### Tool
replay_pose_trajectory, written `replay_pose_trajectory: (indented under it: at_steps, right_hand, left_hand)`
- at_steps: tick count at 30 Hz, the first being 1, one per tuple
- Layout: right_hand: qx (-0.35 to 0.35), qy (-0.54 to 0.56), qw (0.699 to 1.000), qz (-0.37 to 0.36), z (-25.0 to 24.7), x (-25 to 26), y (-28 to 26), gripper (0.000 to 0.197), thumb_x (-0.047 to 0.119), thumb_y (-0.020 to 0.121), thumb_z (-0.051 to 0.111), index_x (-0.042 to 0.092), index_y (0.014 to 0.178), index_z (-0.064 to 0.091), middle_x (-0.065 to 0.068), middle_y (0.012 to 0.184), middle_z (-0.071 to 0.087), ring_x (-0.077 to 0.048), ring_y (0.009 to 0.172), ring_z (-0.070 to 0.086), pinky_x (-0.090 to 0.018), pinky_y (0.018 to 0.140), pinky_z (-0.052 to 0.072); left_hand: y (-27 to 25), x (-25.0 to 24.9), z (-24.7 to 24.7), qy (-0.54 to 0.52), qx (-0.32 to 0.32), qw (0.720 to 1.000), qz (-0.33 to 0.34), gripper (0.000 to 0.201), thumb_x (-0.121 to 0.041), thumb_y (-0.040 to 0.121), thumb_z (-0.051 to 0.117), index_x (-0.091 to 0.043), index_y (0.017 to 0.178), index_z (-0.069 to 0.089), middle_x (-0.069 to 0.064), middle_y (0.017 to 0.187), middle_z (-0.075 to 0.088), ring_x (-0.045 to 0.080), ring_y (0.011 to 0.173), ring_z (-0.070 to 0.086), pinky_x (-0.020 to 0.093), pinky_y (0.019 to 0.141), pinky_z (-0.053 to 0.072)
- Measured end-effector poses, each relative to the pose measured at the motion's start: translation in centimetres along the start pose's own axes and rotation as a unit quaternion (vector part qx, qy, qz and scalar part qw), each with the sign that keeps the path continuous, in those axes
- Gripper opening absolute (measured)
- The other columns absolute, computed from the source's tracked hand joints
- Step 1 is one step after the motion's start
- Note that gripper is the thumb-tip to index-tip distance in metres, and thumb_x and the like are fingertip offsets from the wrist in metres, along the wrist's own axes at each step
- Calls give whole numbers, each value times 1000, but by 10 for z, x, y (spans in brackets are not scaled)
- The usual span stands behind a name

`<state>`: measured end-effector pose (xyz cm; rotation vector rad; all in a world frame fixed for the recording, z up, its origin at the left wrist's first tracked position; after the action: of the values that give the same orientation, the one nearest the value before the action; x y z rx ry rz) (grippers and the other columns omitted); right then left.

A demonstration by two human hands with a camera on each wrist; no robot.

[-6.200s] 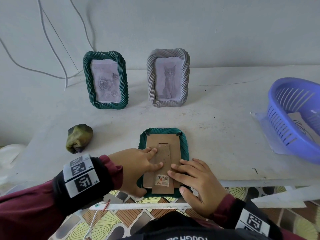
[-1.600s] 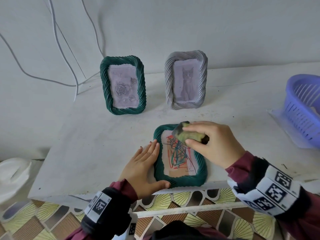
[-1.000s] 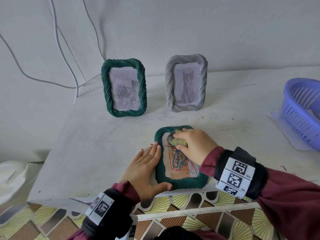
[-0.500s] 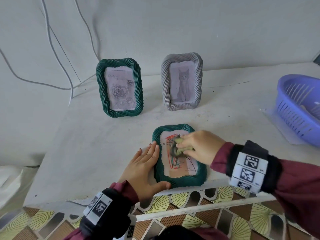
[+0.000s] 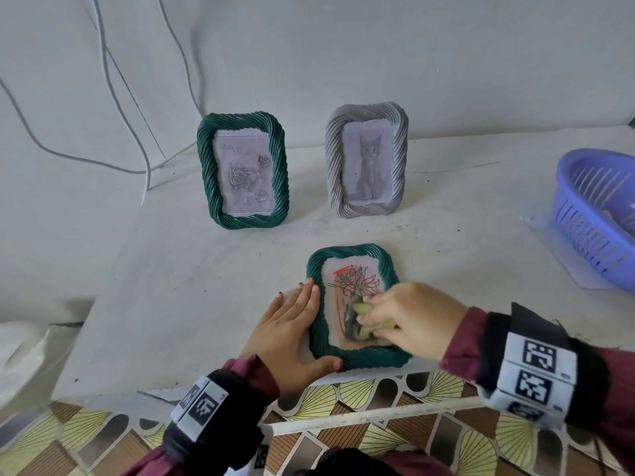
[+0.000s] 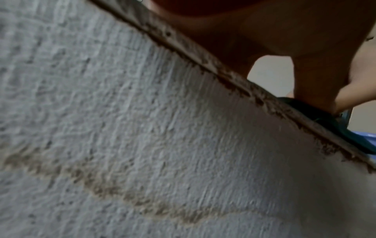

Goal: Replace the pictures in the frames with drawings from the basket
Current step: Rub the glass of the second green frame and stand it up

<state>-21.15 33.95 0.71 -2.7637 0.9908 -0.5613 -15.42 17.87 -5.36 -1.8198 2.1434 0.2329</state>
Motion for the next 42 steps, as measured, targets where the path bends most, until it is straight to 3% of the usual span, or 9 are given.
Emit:
replay_pose_trajectory:
  at_steps: [9, 13, 20, 23, 28, 32, 35, 40, 42]
  right_hand:
    - [-83, 11, 995, 59, -27, -20, 52, 31, 18, 88, 60, 14, 118, 62, -2, 127, 59, -16, 111, 58, -26, 104, 38]
    - [-66, -14, 997, 23, -15, -3, 44, 29, 19, 90, 55, 16, 118, 62, -3, 125, 61, -20, 116, 55, -32, 104, 37]
    - [21, -21, 999, -44, 11, 4, -3, 37, 25, 93, 51, 22, 129, 51, 1, 143, 41, -14, 129, 42, -27, 114, 21]
    - [-1, 13, 1000, -5, 1, -10, 1, 35, 24, 90, 55, 20, 125, 55, 4, 137, 49, -10, 124, 48, -19, 109, 23]
    - [-52, -18, 998, 30, -16, -20, 39, 31, 18, 92, 53, 13, 122, 58, -5, 126, 60, -20, 114, 57, -33, 104, 40]
    - [-78, -4, 996, 36, -19, -12, 51, 30, 17, 92, 53, 14, 120, 60, -5, 124, 61, -20, 117, 55, -29, 104, 36]
    - [-34, -26, 999, -6, -1, 6, 33, 30, 18, 96, 45, 16, 122, 59, -3, 132, 55, -17, 119, 52, -25, 104, 32]
    - [10, -26, 999, -39, 24, 10, 2, 33, 12, 95, 45, 15, 127, 55, -13, 144, 39, -31, 125, 45, -43, 106, 35]
    - [3, -5, 999, -36, 19, 2, 1, 32, 14, 95, 46, 18, 126, 55, -9, 145, 38, -27, 127, 45, -37, 110, 33]
  left_hand:
    - [-2, -3, -2, 15, -8, 1000, -3, 102, -82, 59, 18, -30, 134, -26, -8, 151, -19, 3, 136, -20, 20, 107, -21]
    - [-3, -4, -1, 20, -15, 1000, -10, 100, -82, 59, 17, -30, 133, -26, -9, 150, -19, 1, 133, -23, 20, 108, -20]
    - [-3, -2, 1, 17, -23, 1000, -8, 100, -81, 61, 21, -30, 135, -24, -10, 150, -18, 4, 137, -18, 19, 109, -20]
    - [-3, -2, -1, 14, -19, 1000, -5, 104, -84, 60, 21, -29, 137, -22, -10, 150, -17, 1, 135, -21, 19, 108, -21]
    - [-2, -2, 0, 14, -11, 1000, -1, 108, -90, 56, 9, -28, 141, -18, -9, 151, -15, 0, 134, -21, 20, 108, -21]
    - [-2, -2, 0, 5, -19, 1000, -5, 106, -90, 57, 10, -29, 139, -17, -8, 152, -12, 2, 136, -16, 18, 108, -20]
    - [-2, -2, 1, 4, -28, 1000, -4, 106, -90, 59, 12, -28, 140, -13, -8, 151, -10, 1, 135, -18, 18, 108, -20]
    - [-2, -2, 1, -1, -32, 999, 0, 107, -87, 62, 27, -27, 142, -10, -9, 151, -9, 0, 135, -17, 18, 110, -18]
    - [-2, -1, 2, -4, -32, 999, 4, 107, -90, 61, 20, -26, 143, -9, -8, 152, -7, 1, 136, -14, 18, 111, -17]
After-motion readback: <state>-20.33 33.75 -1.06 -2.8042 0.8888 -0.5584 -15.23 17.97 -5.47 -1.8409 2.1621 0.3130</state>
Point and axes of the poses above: each hand's wrist, its own y-axis towards the middle knuckle, its own z-axis out of the palm, x = y × z, the point moved 4 cm from there along y, towards the middle knuckle
